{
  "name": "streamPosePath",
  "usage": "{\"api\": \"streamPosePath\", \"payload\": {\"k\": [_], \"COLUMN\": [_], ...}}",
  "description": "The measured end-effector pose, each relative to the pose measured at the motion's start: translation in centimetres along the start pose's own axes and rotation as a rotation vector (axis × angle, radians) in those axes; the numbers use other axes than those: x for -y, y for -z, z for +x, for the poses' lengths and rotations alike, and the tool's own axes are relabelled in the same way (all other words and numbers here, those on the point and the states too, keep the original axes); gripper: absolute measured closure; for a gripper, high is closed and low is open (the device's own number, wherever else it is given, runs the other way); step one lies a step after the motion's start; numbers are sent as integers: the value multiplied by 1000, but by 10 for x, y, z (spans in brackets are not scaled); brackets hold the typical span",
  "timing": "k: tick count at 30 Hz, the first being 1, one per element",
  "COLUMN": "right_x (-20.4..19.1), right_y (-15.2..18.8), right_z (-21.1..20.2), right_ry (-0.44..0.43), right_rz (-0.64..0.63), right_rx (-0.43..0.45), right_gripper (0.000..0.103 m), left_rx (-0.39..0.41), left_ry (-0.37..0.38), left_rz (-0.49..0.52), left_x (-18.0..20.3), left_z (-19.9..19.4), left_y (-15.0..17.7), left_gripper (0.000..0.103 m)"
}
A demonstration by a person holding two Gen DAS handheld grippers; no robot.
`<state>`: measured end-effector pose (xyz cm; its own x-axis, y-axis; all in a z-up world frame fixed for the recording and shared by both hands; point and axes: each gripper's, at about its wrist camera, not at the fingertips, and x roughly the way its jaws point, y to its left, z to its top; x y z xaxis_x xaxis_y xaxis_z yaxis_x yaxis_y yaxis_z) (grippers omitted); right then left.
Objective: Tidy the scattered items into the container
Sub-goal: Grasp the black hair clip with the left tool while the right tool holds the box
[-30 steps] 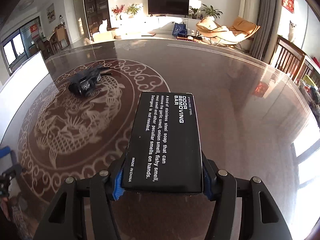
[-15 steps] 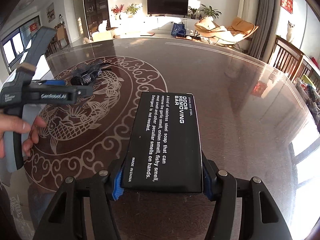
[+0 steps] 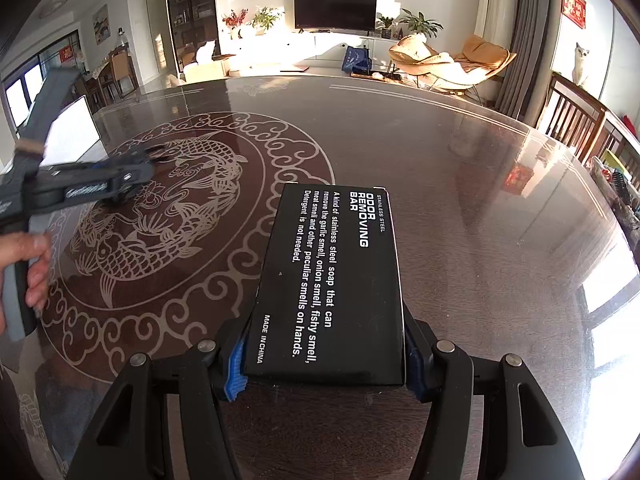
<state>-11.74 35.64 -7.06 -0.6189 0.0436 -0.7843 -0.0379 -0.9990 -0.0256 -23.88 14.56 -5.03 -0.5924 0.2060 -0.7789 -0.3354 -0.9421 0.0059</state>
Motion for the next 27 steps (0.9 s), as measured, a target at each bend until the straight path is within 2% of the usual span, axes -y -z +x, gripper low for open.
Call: {"api": "streamPosePath", "payload": {"k": [3, 6, 9, 13, 14, 16, 17, 18, 19, 20, 21, 23, 27], "right_x": [-5, -30, -62, -134, -151, -180, -188, -193, -193, -189, -186, -186, -187], "right_y": [0, 3, 9, 22, 26, 32, 34, 34, 35, 34, 33, 32, 31], "right_z": [-2, -5, -10, -22, -24, -26, -26, -24, -21, -16, -14, -11, -9], "right_ry": [-3, 8, -152, -284, -291, -238, -198, -175, -167, -174, -200, -223, -225], "right_rz": [-29, -113, -47, -102, -130, -201, -227, -233, -219, -191, -168, -161, -160], "right_rx": [6, 21, 11, 12, 11, 7, 9, 9, 0, -19, -26, -29, -31], "right_gripper": [43, 43, 44, 44, 44, 43, 41, 32, 26, 12, 5, 2, 1], "left_rx": [0, 2, 6, 4, 2, 0, -9, -28, -38, -44, -47, -62, -66], "left_ry": [-42, -68, -64, -75, -73, -49, -45, -66, -92, -92, -93, -108, -107], "left_rz": [-44, -95, -136, -127, -123, -112, -102, -98, -116, -136, -143, -142, -150], "left_x": [-28, -48, -56, -58, -59, -60, -59, -58, -57, -60, -61, -60, -62], "left_z": [-44, -79, -97, -101, -101, -100, -98, -94, -92, -90, -88, -86, -84], "left_y": [53, 101, 128, 137, 137, 134, 133, 132, 129, 128, 127, 126, 127], "left_gripper": [64, 64, 64, 64, 62, 52, 31, 15, 13, 9, 5, 1, 0]}}
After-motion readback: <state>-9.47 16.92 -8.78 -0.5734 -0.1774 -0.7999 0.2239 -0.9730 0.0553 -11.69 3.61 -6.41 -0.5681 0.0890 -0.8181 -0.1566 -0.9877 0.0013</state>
